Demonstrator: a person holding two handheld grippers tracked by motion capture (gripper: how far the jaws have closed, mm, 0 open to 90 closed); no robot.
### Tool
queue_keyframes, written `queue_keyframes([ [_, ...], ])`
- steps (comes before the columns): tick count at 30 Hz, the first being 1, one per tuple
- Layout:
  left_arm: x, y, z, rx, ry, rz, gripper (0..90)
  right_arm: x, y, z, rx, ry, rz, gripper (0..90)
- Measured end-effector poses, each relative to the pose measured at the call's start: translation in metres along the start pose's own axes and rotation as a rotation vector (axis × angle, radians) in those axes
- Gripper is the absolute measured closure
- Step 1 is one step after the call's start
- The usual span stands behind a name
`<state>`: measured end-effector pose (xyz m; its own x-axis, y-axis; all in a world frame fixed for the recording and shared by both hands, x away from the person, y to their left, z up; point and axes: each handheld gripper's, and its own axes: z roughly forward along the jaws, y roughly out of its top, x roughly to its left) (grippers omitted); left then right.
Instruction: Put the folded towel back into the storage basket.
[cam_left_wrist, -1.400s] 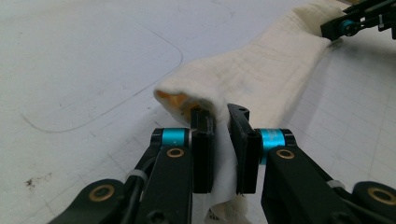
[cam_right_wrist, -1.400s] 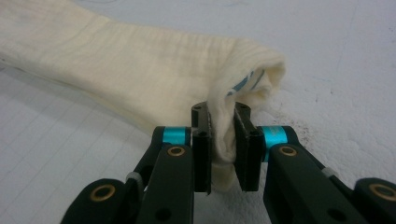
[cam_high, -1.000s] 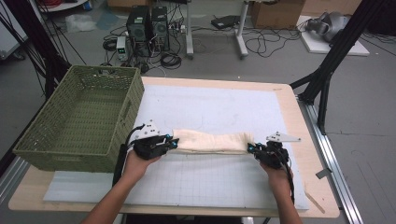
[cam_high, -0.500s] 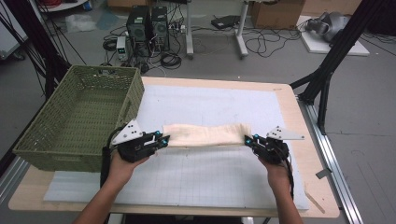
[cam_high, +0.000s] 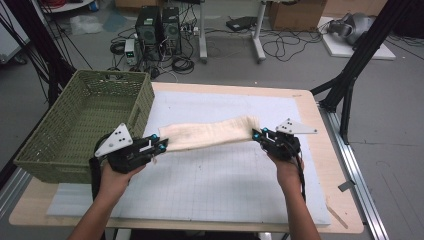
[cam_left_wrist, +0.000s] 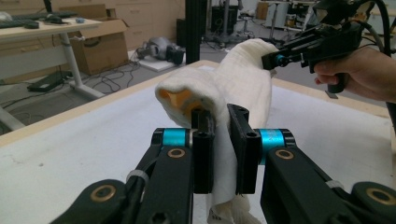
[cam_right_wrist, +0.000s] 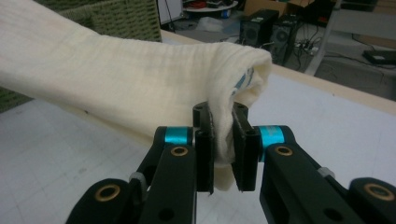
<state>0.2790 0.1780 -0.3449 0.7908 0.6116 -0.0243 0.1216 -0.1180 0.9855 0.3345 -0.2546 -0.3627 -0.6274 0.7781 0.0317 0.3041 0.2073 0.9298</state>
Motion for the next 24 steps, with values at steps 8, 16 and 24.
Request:
queue_keyframes([
  [8, 0.003, 0.007, -0.023, -0.036, 0.047, 0.009, 80.5, 0.009, 0.036, 0.021, -0.015, 0.014, -0.06, 81.6],
  [16, 0.006, 0.01, -0.044, -0.063, 0.088, 0.007, 80.6, 0.02, 0.072, 0.051, -0.028, 0.034, -0.108, 81.6],
  [24, 0.011, 0.009, -0.064, -0.086, 0.14, -0.006, 80.6, 0.031, 0.094, 0.076, -0.037, 0.067, -0.124, 81.6],
])
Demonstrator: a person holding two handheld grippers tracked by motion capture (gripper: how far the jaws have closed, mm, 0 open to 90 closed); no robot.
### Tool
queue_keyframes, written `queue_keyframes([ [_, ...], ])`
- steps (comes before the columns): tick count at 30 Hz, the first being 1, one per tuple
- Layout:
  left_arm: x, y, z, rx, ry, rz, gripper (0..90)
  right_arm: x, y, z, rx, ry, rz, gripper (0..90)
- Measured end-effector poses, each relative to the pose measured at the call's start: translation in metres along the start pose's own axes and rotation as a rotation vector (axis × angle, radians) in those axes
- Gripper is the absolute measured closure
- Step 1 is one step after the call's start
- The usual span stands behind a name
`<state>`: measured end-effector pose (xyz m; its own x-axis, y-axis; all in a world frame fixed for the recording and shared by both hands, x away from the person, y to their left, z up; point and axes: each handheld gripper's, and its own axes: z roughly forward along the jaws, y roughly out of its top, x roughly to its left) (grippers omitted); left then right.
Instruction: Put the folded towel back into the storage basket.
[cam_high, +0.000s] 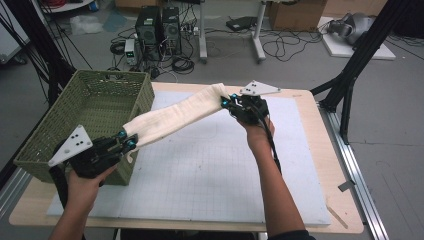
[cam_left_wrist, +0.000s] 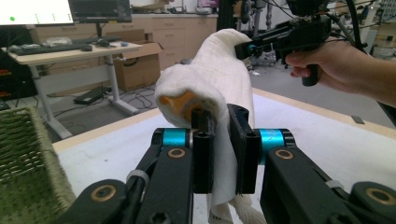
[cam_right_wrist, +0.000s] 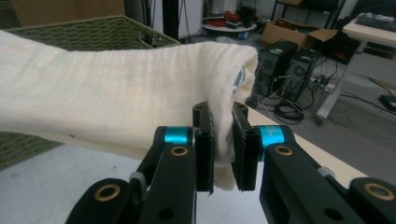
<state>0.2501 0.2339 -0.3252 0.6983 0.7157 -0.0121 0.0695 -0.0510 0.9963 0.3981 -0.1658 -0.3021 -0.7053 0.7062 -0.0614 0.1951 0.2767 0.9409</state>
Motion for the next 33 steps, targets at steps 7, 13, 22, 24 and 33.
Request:
queue_keyframes([
  [7, 0.006, 0.0, -0.017, -0.013, 0.055, 0.001, 80.6, 0.011, 0.024, 0.027, -0.018, 0.026, -0.018, 81.6],
  [13, 0.009, 0.0, -0.03, -0.024, 0.082, -0.003, 80.7, 0.021, 0.041, 0.049, -0.026, 0.04, -0.038, 81.6],
  [22, 0.013, 0.0, -0.046, -0.034, 0.121, -0.015, 80.8, 0.036, 0.069, 0.084, -0.022, 0.059, -0.066, 81.6],
  [24, 0.014, 0.0, -0.049, -0.037, 0.128, -0.019, 80.8, 0.037, 0.071, 0.088, -0.017, 0.064, -0.071, 81.7],
  [33, 0.02, -0.004, -0.062, -0.037, 0.18, -0.024, 80.9, 0.056, 0.102, 0.122, -0.025, 0.088, -0.091, 81.7],
])
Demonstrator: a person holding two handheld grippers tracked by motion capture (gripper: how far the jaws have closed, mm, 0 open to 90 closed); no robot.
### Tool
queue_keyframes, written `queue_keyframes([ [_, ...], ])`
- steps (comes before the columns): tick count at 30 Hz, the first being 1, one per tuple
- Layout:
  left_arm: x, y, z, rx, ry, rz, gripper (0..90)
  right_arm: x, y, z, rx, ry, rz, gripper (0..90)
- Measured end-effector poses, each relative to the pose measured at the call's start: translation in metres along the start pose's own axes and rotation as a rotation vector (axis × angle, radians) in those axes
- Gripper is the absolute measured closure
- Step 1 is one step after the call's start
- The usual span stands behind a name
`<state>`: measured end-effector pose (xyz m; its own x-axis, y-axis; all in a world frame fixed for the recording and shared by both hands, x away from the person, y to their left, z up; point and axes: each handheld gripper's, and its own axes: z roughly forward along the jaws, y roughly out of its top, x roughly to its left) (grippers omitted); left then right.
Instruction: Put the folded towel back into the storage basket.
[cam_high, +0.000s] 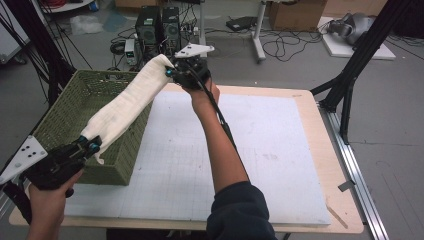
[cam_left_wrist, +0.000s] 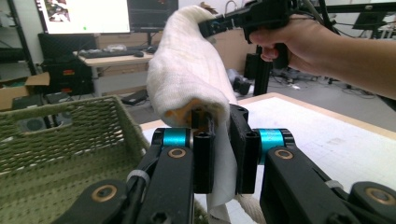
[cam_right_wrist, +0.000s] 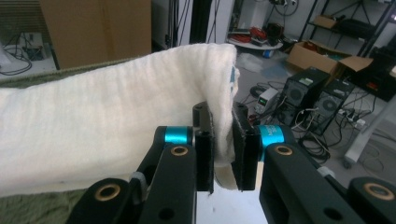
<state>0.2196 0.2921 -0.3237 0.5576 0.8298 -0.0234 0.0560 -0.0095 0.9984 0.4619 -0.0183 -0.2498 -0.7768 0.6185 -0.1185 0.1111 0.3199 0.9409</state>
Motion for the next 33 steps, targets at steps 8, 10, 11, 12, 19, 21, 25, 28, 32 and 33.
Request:
queue_keyframes([
  [8, 0.009, -0.005, -0.008, 0.015, 0.056, -0.002, 80.9, 0.015, 0.024, 0.033, 0.015, 0.015, -0.027, 81.7],
  [10, 0.011, -0.006, -0.011, 0.014, 0.067, -0.003, 80.9, 0.019, 0.029, 0.041, 0.009, 0.021, -0.033, 81.7],
  [11, 0.013, -0.006, -0.012, 0.012, 0.073, -0.008, 80.9, 0.021, 0.03, 0.045, 0.012, 0.022, -0.036, 81.7],
  [12, 0.014, -0.007, -0.013, 0.013, 0.079, -0.009, 80.9, 0.023, 0.031, 0.048, 0.015, 0.024, -0.037, 81.8],
  [19, 0.019, -0.009, -0.019, 0.017, 0.124, -0.017, 80.9, 0.034, 0.039, 0.073, 0.033, 0.035, -0.049, 81.7],
  [21, 0.02, -0.009, -0.02, 0.019, 0.136, -0.015, 80.9, 0.036, 0.04, 0.08, 0.038, 0.039, -0.043, 81.8],
  [25, 0.023, -0.009, -0.024, 0.018, 0.154, -0.016, 80.9, 0.041, 0.04, 0.092, 0.047, 0.045, -0.04, 81.7],
  [28, 0.025, -0.01, -0.026, 0.018, 0.167, -0.023, 80.9, 0.044, 0.041, 0.1, 0.051, 0.053, -0.039, 81.7],
  [32, 0.028, -0.011, -0.027, 0.02, 0.18, -0.041, 80.8, 0.046, 0.041, 0.114, 0.059, 0.064, -0.032, 81.7],
  [33, 0.029, -0.011, -0.027, 0.023, 0.181, -0.042, 80.8, 0.049, 0.041, 0.121, 0.065, 0.066, -0.027, 81.7],
])
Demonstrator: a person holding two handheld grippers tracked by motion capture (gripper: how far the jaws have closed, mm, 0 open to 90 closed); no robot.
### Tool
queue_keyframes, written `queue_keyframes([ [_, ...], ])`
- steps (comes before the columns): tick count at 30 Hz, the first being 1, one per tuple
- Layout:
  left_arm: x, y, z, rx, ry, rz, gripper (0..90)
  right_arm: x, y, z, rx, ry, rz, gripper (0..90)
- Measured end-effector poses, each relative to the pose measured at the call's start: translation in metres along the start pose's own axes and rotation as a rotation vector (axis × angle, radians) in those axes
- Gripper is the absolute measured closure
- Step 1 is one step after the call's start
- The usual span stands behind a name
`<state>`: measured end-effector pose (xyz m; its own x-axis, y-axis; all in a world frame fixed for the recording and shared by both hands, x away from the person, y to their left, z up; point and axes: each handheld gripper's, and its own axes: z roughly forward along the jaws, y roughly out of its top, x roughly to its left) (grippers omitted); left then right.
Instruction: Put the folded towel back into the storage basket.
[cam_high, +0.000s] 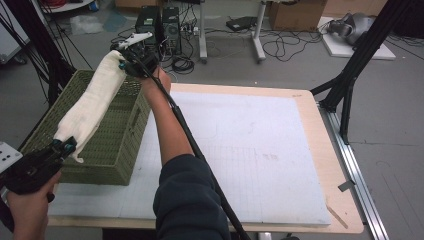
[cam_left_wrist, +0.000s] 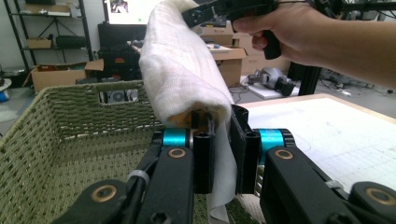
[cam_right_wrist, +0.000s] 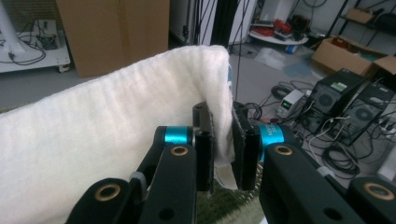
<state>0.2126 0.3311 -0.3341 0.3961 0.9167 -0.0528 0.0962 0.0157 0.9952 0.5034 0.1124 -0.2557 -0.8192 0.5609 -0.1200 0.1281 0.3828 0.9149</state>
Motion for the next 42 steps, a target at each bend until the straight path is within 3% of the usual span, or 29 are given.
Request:
queue_keyframes([
  [4, 0.002, -0.002, 0.001, 0.02, 0.029, -0.004, 80.6, 0.004, 0.001, 0.012, 0.005, 0.004, -0.005, 81.8],
  [6, 0.005, -0.003, 0.001, 0.029, 0.039, -0.036, 78.2, 0.007, 0.001, 0.019, 0.008, 0.011, 0.001, 81.8],
  [8, 0.009, -0.004, 0.001, 0.056, 0.063, -0.088, 68.9, 0.009, 0.001, 0.028, 0.012, 0.021, 0.004, 81.6],
  [9, 0.011, -0.004, 0.0, 0.067, 0.102, -0.111, 49.7, 0.011, 0.0, 0.037, 0.022, 0.006, 0.021, 80.0],
  [10, 0.012, -0.004, 0.0, 0.063, 0.138, -0.13, 43.1, 0.011, -0.002, 0.041, 0.03, -0.005, 0.038, 59.7],
  [11, 0.013, -0.003, -0.002, 0.057, 0.153, -0.137, 43.1, 0.011, -0.002, 0.041, 0.03, -0.005, 0.038, 59.7],
  [12, 0.013, -0.003, -0.003, 0.055, 0.164, -0.132, 40.4, 0.01, -0.004, 0.043, 0.021, -0.03, 0.059, 48.3],
  [13, 0.014, -0.002, -0.004, 0.057, 0.174, -0.117, 38.5, 0.008, -0.007, 0.044, 0.013, -0.043, 0.098, 44.5],
  [15, 0.015, -0.001, -0.005, 0.061, 0.186, -0.1, 37.0, 0.004, -0.013, 0.042, 0.015, -0.031, 0.136, 44.7],
  [17, 0.016, -0.002, -0.004, 0.063, 0.169, -0.11, 37.0, 0.002, -0.019, 0.037, 0.036, -0.038, 0.113, 44.6],
  [21, 0.013, -0.002, -0.002, 0.067, 0.15, -0.105, 36.3, -0.002, -0.031, 0.022, 0.031, -0.025, 0.115, 43.7],
  [29, 0.007, -0.001, 0.006, 0.077, 0.084, -0.126, 22.0, -0.01, -0.051, -0.02, 0.012, -0.001, 0.098, 35.8],
  [33, 0.003, -0.002, 0.013, 0.079, 0.022, -0.13, 20.0, -0.017, -0.062, -0.04, 0.016, 0.012, 0.117, 30.1],
  [42, -0.011, -0.001, 0.027, 0.077, -0.082, -0.121, 20.0, -0.03, -0.091, -0.091, 0.002, -0.002, 0.113, 28.4],
])
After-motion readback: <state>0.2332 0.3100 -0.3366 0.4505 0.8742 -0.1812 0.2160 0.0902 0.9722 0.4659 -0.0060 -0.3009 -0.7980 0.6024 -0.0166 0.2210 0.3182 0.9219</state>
